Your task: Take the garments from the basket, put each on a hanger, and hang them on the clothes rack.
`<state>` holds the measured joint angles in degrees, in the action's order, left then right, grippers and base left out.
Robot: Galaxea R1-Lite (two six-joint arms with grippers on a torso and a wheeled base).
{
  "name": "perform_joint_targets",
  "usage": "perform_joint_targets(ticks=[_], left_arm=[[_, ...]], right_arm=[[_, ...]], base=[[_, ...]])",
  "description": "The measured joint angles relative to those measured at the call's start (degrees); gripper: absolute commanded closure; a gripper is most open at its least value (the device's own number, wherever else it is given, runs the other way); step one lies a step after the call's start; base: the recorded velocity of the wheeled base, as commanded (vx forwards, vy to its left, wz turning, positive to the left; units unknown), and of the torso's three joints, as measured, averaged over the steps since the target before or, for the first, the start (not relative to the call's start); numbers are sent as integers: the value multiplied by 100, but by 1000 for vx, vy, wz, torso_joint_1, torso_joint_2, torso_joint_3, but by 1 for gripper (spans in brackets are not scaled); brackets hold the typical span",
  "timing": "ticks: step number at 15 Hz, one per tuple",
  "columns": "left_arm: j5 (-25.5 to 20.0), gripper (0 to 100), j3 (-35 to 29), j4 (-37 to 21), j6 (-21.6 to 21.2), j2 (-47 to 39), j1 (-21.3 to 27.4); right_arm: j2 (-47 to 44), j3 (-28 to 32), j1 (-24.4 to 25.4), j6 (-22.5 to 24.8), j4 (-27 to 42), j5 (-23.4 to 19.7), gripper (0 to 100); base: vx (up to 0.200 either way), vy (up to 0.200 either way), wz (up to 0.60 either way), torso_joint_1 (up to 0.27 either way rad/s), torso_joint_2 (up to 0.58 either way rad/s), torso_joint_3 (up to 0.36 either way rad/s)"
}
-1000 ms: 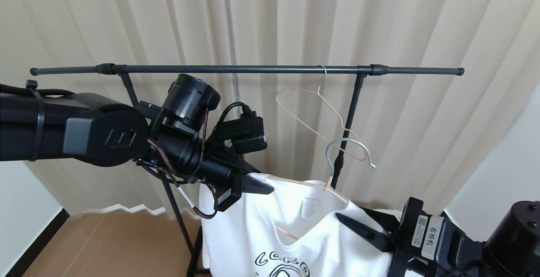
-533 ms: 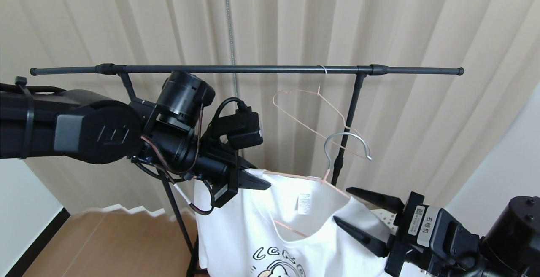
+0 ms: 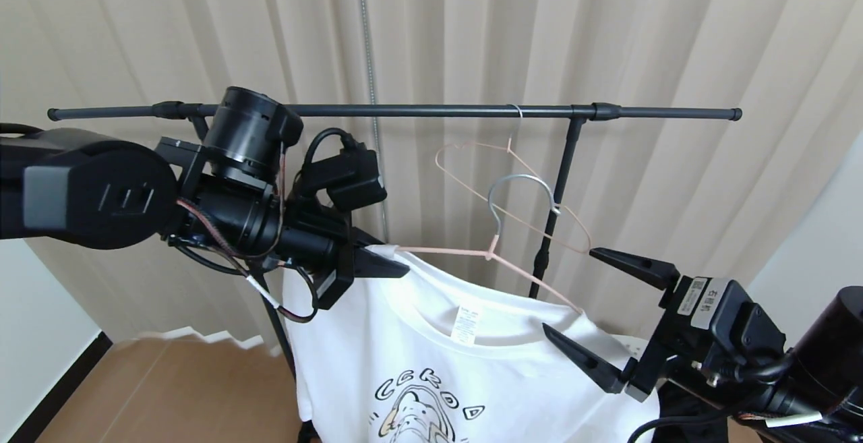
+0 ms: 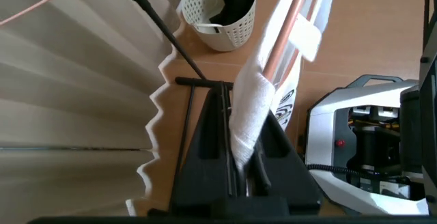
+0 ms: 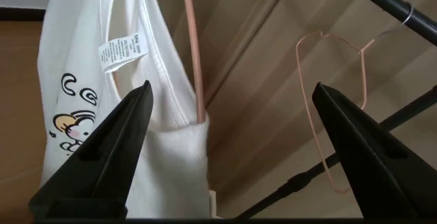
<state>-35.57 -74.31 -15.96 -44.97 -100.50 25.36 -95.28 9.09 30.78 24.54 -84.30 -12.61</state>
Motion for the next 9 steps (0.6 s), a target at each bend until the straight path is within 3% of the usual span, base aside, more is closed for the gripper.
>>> perform_joint_targets(ticks=[3,4,6,9], left_arm=[[-1,100,23,0,129,227,-207],[-6,100,56,-5,140,301,-273],[-9,100,128,-2,176,491,-494],[-6,100,172,1,527,740,-689]], right_arm=[[11,79,-88,-123,117,-133,0],[30,116,-132,-394,240,-289,0],[102,226,-397,-856,591,-898,0],[201,378,-984,-970,1193,-1862,0]], base=[[0,0,0,0,0,0],[0,0,0,0,0,0],[0,0,0,0,0,0],[0,0,0,0,0,0]])
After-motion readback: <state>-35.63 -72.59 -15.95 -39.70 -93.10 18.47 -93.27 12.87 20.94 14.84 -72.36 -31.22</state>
